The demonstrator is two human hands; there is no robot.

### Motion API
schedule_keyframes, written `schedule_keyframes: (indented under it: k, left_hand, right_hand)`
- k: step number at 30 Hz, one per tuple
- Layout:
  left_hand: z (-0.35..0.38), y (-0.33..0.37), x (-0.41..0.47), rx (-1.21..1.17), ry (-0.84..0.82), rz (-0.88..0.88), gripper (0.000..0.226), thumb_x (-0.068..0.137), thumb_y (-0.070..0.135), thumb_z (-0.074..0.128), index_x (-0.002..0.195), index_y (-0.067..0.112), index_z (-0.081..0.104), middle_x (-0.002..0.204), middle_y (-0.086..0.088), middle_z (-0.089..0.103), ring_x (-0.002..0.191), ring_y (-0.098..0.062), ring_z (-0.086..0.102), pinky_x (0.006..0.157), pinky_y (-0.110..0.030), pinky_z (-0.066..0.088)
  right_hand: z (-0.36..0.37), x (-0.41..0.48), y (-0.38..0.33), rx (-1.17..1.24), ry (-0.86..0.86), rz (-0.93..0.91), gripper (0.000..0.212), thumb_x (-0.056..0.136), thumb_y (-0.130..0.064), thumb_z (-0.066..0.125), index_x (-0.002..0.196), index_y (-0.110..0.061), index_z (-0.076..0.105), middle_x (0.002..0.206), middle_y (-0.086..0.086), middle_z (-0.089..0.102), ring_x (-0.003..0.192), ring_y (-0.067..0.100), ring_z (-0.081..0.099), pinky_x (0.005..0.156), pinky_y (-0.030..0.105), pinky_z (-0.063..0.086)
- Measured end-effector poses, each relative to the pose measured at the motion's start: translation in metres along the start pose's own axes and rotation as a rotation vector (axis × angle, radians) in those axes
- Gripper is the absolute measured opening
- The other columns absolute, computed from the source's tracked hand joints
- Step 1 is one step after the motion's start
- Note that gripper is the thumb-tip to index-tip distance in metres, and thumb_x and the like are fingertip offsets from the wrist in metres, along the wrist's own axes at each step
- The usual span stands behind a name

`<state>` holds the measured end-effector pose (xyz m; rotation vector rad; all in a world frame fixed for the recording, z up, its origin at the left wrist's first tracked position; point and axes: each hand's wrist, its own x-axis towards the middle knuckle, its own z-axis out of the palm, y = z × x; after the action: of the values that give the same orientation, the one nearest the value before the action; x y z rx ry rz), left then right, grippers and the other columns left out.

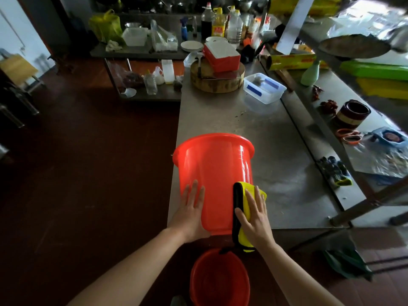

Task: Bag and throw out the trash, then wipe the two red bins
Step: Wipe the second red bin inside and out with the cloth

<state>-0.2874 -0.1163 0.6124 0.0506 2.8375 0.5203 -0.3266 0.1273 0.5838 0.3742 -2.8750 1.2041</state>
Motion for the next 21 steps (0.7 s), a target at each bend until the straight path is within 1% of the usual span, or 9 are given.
schedule_keyframes:
  k: [4, 6, 8, 11, 13, 15, 17, 19, 21]
  left_hand:
    - [-0.004, -0.005, 0.001, 0.038, -0.017, 0.002, 0.15, 0.063, 0.077, 0.074, 0.147, 0.027, -0.04, 0.151, 0.004, -0.051, 0.144, -0.027, -0.039, 0.122, -0.05, 0.014]
    - [-0.005, -0.004, 0.004, 0.075, -0.045, 0.033, 0.146, 0.065, 0.081, 0.068, 0.152, 0.023, -0.033, 0.154, -0.001, -0.048, 0.144, -0.031, -0.039, 0.124, -0.056, 0.01]
    - [-0.005, -0.006, 0.006, 0.116, -0.07, 0.07, 0.142, 0.067, 0.084, 0.063, 0.154, 0.02, -0.03, 0.156, -0.006, -0.045, 0.144, -0.034, -0.039, 0.122, -0.06, 0.015]
    - [-0.006, -0.014, 0.004, 0.025, -0.027, 0.087, 0.147, 0.061, 0.084, 0.063, 0.146, 0.026, -0.041, 0.153, 0.001, -0.048, 0.144, -0.029, -0.04, 0.12, -0.057, 0.019]
    - [-0.006, -0.022, 0.0, -0.003, 0.011, 0.127, 0.147, 0.059, 0.084, 0.062, 0.143, 0.028, -0.044, 0.153, 0.004, -0.048, 0.144, -0.025, -0.041, 0.122, -0.057, 0.015]
    - [-0.006, -0.03, -0.003, -0.003, 0.025, 0.134, 0.148, 0.059, 0.083, 0.064, 0.148, 0.023, -0.038, 0.155, 0.002, -0.045, 0.145, -0.024, -0.038, 0.124, -0.056, 0.01]
    - [-0.005, -0.035, -0.004, -0.01, 0.037, 0.111, 0.15, 0.057, 0.087, 0.064, 0.153, 0.019, -0.03, 0.158, 0.0, -0.041, 0.148, -0.026, -0.033, 0.124, -0.055, 0.01]
    - [-0.002, -0.038, -0.006, -0.027, 0.05, 0.098, 0.151, 0.055, 0.091, 0.061, 0.155, 0.019, -0.027, 0.159, 0.001, -0.039, 0.15, -0.026, -0.03, 0.124, -0.053, 0.01]
    - [-0.001, -0.039, -0.007, -0.031, 0.059, 0.105, 0.151, 0.055, 0.093, 0.059, 0.155, 0.019, -0.027, 0.159, 0.001, -0.038, 0.15, -0.026, -0.029, 0.123, -0.05, 0.009]
  right_hand:
    - [0.016, -0.018, -0.012, -0.293, 0.055, -0.152, 0.068, 0.097, -0.073, 0.03, 0.158, -0.05, 0.012, 0.171, -0.007, 0.003, 0.156, 0.034, -0.005, 0.119, 0.061, 0.024]
    - [0.029, -0.03, -0.021, -0.417, 0.027, -0.236, 0.066, 0.098, -0.069, 0.034, 0.159, -0.047, 0.017, 0.171, -0.002, 0.008, 0.155, 0.042, -0.001, 0.118, 0.067, 0.02]
    - [0.041, -0.04, -0.026, -0.495, 0.008, -0.32, 0.064, 0.099, -0.065, 0.039, 0.158, -0.045, 0.022, 0.17, 0.001, 0.012, 0.154, 0.047, 0.002, 0.117, 0.071, 0.014]
    - [0.046, -0.044, -0.03, -0.56, -0.003, -0.373, 0.062, 0.101, -0.062, 0.039, 0.158, -0.045, 0.023, 0.17, 0.001, 0.012, 0.153, 0.047, 0.005, 0.116, 0.073, 0.012]
    - [0.043, -0.042, -0.032, -0.561, -0.025, -0.408, 0.061, 0.102, -0.062, 0.038, 0.158, -0.044, 0.023, 0.17, 0.0, 0.012, 0.154, 0.045, 0.005, 0.116, 0.072, 0.014]
    - [0.039, -0.04, -0.03, -0.52, -0.043, -0.396, 0.061, 0.101, -0.062, 0.041, 0.158, -0.044, 0.025, 0.17, -0.003, 0.014, 0.155, 0.042, 0.006, 0.115, 0.071, 0.018]
    - [0.036, -0.04, -0.026, -0.442, -0.019, -0.29, 0.062, 0.101, -0.063, 0.042, 0.158, -0.045, 0.025, 0.17, -0.004, 0.013, 0.156, 0.038, 0.004, 0.116, 0.068, 0.02]
    - [0.034, -0.041, -0.024, -0.375, 0.002, -0.181, 0.063, 0.101, -0.064, 0.041, 0.158, -0.044, 0.023, 0.17, -0.005, 0.011, 0.156, 0.036, 0.002, 0.118, 0.066, 0.022]
    - [0.034, -0.042, -0.026, -0.376, -0.01, -0.17, 0.062, 0.102, -0.063, 0.038, 0.159, -0.044, 0.021, 0.17, -0.005, 0.009, 0.156, 0.036, 0.001, 0.117, 0.067, 0.023]
